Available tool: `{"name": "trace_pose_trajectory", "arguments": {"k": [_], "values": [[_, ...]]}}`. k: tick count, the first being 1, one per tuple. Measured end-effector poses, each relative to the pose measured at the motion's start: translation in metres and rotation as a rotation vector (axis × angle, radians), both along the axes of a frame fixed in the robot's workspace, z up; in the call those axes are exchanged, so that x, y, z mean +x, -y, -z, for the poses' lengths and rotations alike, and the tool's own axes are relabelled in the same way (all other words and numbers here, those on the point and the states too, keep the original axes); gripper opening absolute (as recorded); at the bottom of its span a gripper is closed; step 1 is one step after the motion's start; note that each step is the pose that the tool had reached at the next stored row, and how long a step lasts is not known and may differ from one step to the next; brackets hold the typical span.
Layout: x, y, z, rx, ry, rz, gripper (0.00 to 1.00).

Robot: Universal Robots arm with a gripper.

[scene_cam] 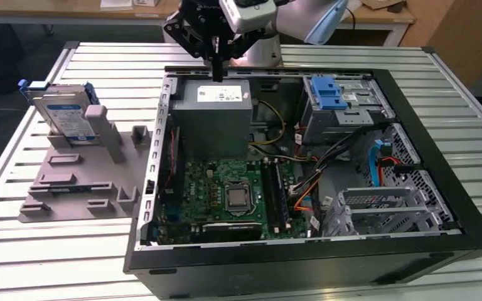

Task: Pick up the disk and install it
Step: 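Reach for the disk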

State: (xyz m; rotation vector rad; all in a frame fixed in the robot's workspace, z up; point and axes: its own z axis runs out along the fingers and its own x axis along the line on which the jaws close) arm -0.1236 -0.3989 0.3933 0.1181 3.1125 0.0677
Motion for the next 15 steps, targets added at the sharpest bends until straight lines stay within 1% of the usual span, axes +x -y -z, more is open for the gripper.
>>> {"name": "trace_pose_trajectory", "arguments": {"k": [13, 15], "values": [[-0.0028, 0.0, 0.0003, 0.0, 0.0001, 0.0, 0.11], [-0.0099, 0.0, 0.0014, 0.0, 0.0, 0.0, 0.11]]}}
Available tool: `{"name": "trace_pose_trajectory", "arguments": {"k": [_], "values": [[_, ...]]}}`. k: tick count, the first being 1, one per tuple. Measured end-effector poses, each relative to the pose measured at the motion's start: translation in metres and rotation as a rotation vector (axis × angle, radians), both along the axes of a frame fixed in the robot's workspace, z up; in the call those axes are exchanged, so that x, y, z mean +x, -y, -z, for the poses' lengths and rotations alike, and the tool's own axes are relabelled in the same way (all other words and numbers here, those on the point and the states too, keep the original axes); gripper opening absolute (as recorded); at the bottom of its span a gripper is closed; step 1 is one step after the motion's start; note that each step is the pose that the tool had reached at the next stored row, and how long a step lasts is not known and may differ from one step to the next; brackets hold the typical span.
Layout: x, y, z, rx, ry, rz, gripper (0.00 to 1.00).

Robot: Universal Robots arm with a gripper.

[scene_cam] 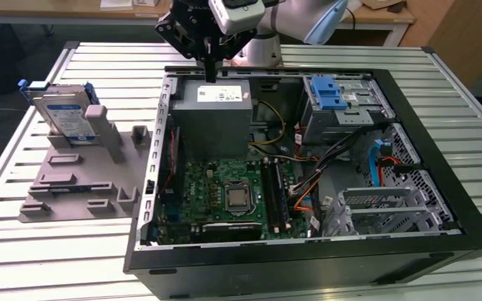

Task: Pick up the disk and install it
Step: 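Reach for the disk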

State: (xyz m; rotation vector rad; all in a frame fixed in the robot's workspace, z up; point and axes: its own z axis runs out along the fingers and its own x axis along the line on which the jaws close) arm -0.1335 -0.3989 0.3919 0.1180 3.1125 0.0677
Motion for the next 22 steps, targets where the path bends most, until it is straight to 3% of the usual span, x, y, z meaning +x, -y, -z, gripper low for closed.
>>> {"name": "trace_pose_trajectory", "arguments": {"k": [22], "values": [[-0.0023, 0.0, 0.0002, 0.0, 0.0, 0.0, 0.11]]}}
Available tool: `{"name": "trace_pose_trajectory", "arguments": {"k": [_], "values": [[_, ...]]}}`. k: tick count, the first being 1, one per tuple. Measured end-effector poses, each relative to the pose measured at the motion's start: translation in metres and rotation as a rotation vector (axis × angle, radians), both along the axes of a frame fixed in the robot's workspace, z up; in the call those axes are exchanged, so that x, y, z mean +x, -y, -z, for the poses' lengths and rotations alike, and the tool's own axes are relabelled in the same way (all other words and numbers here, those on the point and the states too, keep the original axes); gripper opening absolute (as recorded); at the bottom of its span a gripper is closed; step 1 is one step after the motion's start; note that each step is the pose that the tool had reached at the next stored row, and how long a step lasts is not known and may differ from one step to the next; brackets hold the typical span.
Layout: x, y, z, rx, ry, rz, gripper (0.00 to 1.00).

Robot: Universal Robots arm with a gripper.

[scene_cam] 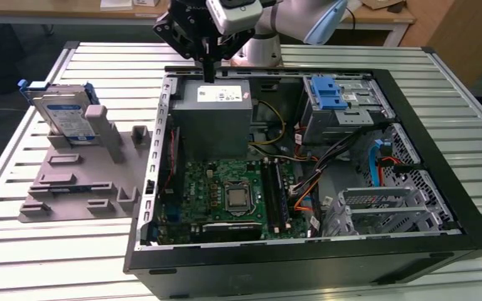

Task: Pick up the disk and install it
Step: 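Reach for the disk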

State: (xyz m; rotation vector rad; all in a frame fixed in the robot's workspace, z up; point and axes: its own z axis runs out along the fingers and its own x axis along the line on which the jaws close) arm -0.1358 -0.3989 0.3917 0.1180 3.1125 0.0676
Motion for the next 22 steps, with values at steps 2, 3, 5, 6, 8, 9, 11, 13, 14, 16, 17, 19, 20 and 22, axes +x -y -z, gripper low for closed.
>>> {"name": "trace_pose_trajectory", "arguments": {"k": [2, 3, 5, 6, 8, 9, 11, 13, 14, 16, 17, 19, 20, 22], "values": [[-0.0005, 0.0, 0.0001, 0.0, 0.0, 0.0, 0.11], [-0.0005, 0.0, 0.0001, 0.0, 0.0, 0.0, 0.11], [-0.0009, 0.0, 0.0002, 0.0, 0.0, 0.0, 0.11], [-0.0012, 0.0, 0.0002, 0.0001, 0.0001, 0.0, 0.11], [-0.0017, 0.0, 0.0002, 0.0, 0.0, 0.0, 0.11], [-0.0019, 0.0, 0.0003, 0.0, 0.0, 0.0, 0.11], [-0.0022, 0.0, 0.0002, -0.0001, 0.0, 0.0, 0.11], [-0.0027, 0.0, 0.0003, 0.0, 0.0, 0.0, 0.11], [-0.0029, 0.0, 0.0003, 0.0, 0.0, 0.0, 0.11], [-0.0033, 0.0, 0.0004, 0.0, 0.0, 0.0, 0.11], [-0.0035, 0.0, 0.0004, 0.0, 0.0, 0.0, 0.11], [-0.004, 0.0, 0.0005, 0.0001, 0.0, 0.0, 0.11], [-0.0042, 0.0, 0.0005, 0.0, 0.0, 0.0, 0.11], [-0.0046, 0.0, 0.0006, 0.0, 0.0, 0.0, 0.11]]}}
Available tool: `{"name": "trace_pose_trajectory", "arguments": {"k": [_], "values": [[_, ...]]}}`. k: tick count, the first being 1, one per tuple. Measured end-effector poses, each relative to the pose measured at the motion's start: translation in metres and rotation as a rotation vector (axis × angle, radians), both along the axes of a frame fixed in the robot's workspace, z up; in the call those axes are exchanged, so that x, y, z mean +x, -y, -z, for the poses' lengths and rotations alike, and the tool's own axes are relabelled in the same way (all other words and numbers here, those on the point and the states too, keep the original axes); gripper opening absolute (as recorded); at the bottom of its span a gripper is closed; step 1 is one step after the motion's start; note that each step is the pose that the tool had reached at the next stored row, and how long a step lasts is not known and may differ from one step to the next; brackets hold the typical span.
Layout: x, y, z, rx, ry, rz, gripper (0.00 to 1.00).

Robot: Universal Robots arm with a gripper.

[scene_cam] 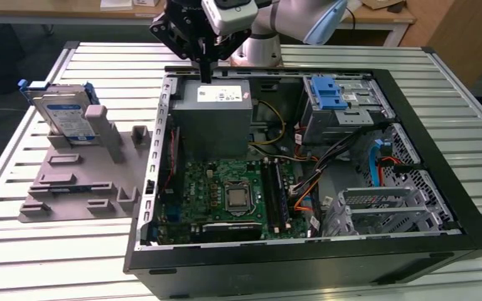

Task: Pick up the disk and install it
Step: 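Reach for the disk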

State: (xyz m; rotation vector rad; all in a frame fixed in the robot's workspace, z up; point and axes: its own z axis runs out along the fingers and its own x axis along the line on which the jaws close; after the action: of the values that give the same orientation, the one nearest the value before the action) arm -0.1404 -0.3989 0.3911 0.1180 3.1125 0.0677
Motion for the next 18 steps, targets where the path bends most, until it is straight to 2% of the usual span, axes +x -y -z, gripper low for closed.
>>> {"name": "trace_pose_trajectory", "arguments": {"k": [18], "values": [[-0.004, 0.0, 0.0005, -0.0001, -0.0001, 0.0, 0.11]]}}
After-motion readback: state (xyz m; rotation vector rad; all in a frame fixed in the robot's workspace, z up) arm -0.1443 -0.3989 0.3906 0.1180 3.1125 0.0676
